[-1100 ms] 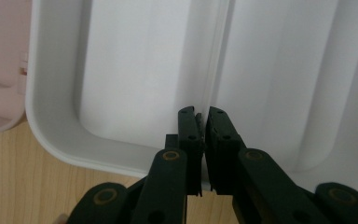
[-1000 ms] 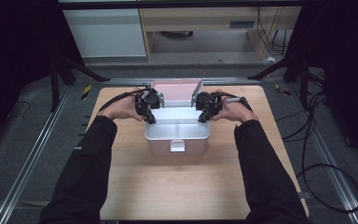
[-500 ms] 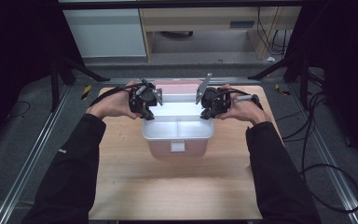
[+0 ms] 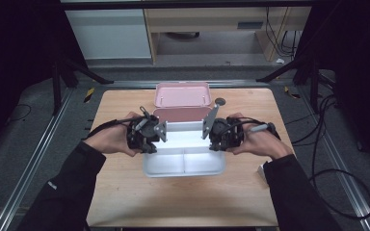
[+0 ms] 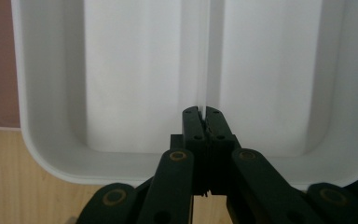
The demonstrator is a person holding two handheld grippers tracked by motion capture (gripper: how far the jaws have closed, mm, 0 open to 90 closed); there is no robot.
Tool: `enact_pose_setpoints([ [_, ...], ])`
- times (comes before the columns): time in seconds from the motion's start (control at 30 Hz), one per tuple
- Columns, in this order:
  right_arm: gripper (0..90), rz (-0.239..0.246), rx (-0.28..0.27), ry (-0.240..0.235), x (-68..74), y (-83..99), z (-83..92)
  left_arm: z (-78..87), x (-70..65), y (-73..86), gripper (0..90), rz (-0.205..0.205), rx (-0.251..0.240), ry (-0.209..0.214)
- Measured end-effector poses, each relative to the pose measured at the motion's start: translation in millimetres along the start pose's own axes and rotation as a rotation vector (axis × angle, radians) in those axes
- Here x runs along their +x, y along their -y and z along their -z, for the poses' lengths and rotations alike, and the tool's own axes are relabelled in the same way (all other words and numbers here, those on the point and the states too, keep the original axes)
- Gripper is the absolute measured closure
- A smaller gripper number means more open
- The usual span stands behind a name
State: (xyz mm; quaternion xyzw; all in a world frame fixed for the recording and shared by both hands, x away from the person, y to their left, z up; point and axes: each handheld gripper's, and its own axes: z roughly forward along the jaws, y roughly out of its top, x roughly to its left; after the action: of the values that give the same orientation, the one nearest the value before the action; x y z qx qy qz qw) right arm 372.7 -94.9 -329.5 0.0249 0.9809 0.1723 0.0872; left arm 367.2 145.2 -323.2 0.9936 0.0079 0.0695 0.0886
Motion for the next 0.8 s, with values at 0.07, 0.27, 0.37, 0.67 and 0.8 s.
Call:
enact_pose_setpoints([
  [0.07, 88.1, 0.005, 0.003, -0.014, 20.7, 0.9, -6.2, -9.1, -18.6, 5.6, 88.8, -0.004, 0.002, 0.026],
  [0.27, 89.0, 0.006, 0.026, -0.06, 52.7, 5.8, -35.7, -45.6, -39.7, 19.6, 88.4, 0.007, -0.016, 0.076],
  [0.37, 88.7, -0.003, 0.027, -0.08, 58.2, 10.9, -51.2, -60.1, -45.4, 22.1, 88.5, 0.014, -0.008, 0.1],
  [0.67, 88.9, -0.03, 0.036, -0.106, 66.2, 24.7, -86.3, -95.9, -45.3, 23.2, 87.8, 0.018, 0.02, 0.12],
  [0.8, 88.5, -0.046, 0.037, -0.106, 66.0, 32.3, -104.6, -112.8, -41.3, 23.7, 87.5, 0.023, 0.032, 0.128],
])
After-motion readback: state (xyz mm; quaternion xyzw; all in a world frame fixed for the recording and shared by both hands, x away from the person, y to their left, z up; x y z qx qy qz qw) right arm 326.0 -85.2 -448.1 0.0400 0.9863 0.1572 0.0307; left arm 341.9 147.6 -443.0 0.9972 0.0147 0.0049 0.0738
